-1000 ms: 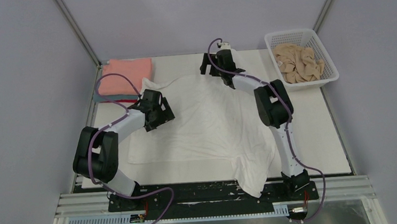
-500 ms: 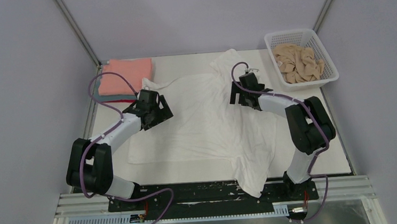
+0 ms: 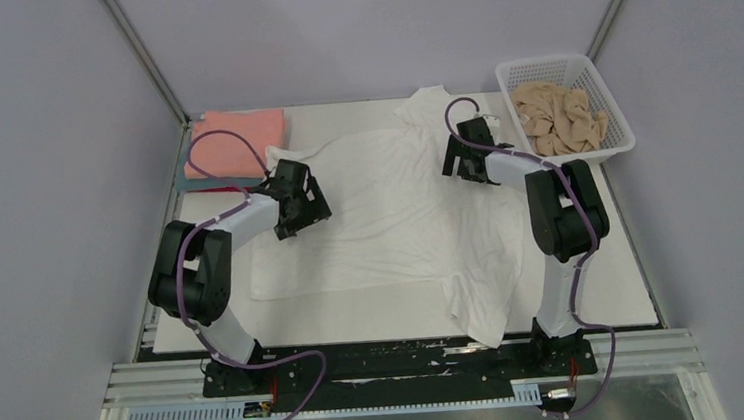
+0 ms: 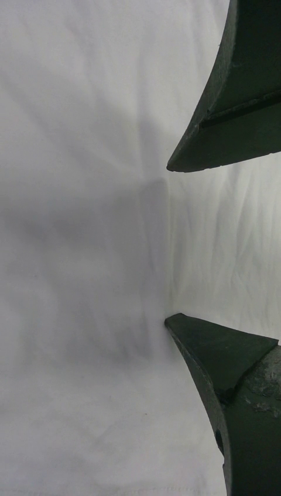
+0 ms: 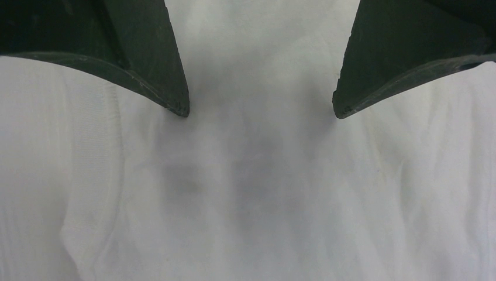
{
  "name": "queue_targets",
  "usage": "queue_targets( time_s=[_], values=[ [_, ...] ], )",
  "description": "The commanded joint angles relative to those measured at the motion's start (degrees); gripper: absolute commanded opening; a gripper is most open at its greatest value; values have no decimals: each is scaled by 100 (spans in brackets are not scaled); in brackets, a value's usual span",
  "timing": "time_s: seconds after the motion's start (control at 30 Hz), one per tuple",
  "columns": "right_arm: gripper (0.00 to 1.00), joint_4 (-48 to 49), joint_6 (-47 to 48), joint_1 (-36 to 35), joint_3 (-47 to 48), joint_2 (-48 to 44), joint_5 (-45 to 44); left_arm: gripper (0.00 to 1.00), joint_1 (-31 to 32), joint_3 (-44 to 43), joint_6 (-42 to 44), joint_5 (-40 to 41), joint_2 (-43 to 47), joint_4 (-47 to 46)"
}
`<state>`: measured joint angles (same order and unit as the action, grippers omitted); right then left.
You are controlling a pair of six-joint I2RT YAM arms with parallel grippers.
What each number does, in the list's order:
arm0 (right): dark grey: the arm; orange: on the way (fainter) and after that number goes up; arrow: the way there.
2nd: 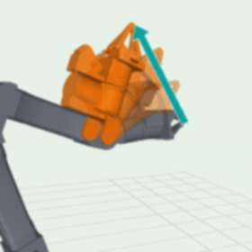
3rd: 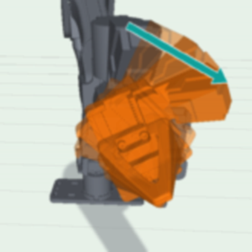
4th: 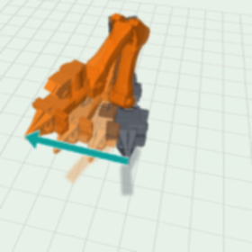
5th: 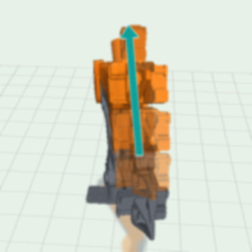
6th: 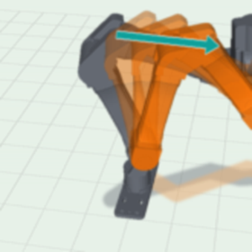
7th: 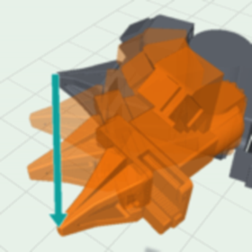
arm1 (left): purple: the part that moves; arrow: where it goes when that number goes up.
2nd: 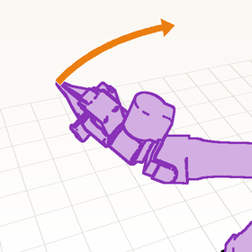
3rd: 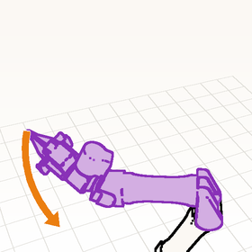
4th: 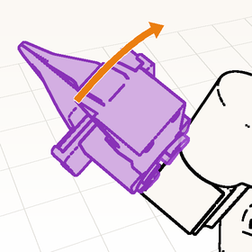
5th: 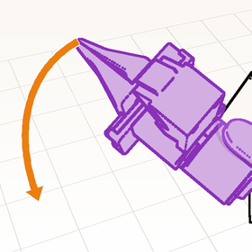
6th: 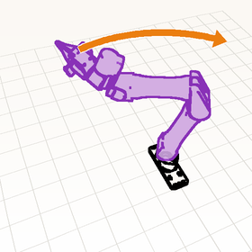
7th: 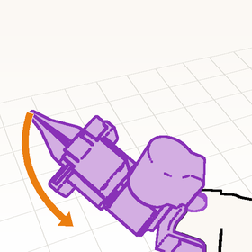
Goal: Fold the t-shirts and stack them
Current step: Grab the side of the flattened tshirt closest away from the robot with both arms
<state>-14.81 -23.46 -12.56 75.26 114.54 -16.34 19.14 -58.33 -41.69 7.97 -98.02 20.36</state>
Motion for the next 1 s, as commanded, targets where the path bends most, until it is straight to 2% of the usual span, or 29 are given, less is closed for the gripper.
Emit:
queue_targets(
  time_s=[0.0, 0.2, 0.37, 0.47, 0.57, 0.67, 0.83, 0.97],
  values=[
    [100, -339, 35, 313, 579, 618, 290, 100, -30, -523, 51, 146, -533, 62],
    [100, -463, 284, 404, 1466, 1037, 508, 100, -94, -1087, 114, 285, -861, 283],
    [100, -548, 452, 286, 1330, 296, 586, 100, -65, -1039, 131, 387, -172, 403],
    [100, -526, 430, 4, 734, -607, 292, 100, 83, -681, 25, 642, 517, 474],
    [100, -469, 305, -329, -202, -1759, 134, 100, 167, -147, -449, 835, 1533, 771],
    [100, -465, -408, -437, -1195, -2810, -118, 100, 178, 763, -922, 981, 2579, 1077],
    [100, -157, -1223, -449, -2884, -4444, 75, 100, 121, 1915, -1587, 1338, 3819, 1732],
    [100, 8, -1228, -448, -3471, -5177, 298, 100, -180, 2590, -1800, 1264, 4564, 1714]
  ],
)
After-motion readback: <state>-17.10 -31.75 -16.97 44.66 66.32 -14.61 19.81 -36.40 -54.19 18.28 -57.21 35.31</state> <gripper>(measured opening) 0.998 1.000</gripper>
